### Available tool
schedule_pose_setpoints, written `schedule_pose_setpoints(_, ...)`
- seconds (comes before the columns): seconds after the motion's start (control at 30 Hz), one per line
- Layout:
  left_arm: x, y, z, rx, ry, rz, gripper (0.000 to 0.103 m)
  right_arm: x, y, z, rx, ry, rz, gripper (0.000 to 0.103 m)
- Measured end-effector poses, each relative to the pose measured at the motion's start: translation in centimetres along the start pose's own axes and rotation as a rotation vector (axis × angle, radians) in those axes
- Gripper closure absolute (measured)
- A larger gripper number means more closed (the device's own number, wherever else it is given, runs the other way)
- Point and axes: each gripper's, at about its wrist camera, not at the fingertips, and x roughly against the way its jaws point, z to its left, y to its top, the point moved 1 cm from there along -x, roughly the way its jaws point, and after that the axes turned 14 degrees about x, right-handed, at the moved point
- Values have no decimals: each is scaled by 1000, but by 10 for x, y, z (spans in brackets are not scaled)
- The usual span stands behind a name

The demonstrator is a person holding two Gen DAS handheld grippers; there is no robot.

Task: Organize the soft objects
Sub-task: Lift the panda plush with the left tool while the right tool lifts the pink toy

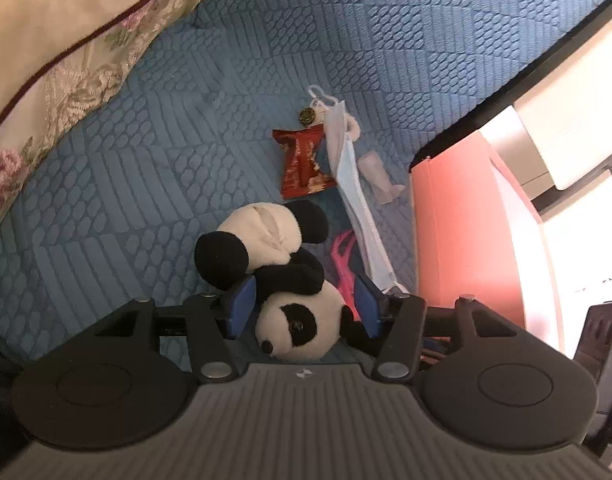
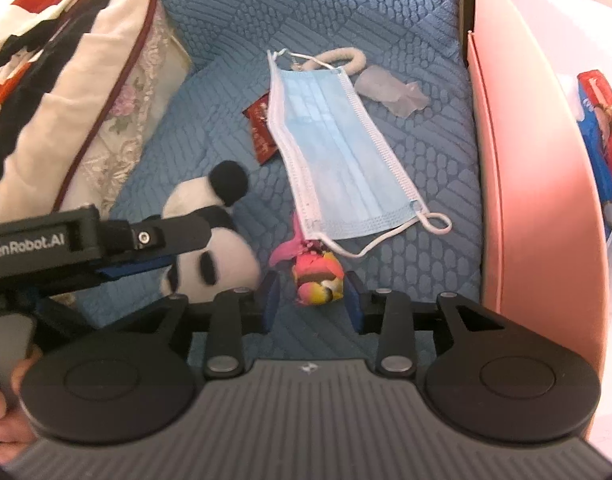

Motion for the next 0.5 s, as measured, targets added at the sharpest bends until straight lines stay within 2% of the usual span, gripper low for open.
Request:
schedule_pose_setpoints(0.2, -8, 5, 3, 29, 14, -9, 43, -10, 3, -2, -1, -4, -1, 65)
schedule_pose_setpoints(0.3, -10, 5, 1, 17, 30, -18, 43, -17, 4, 0, 13, -3, 6, 63)
schedule_pose_setpoints(0.5, -13, 5, 0, -11, 53, -25, 43, -25, 5, 7, 62, -21, 9, 66)
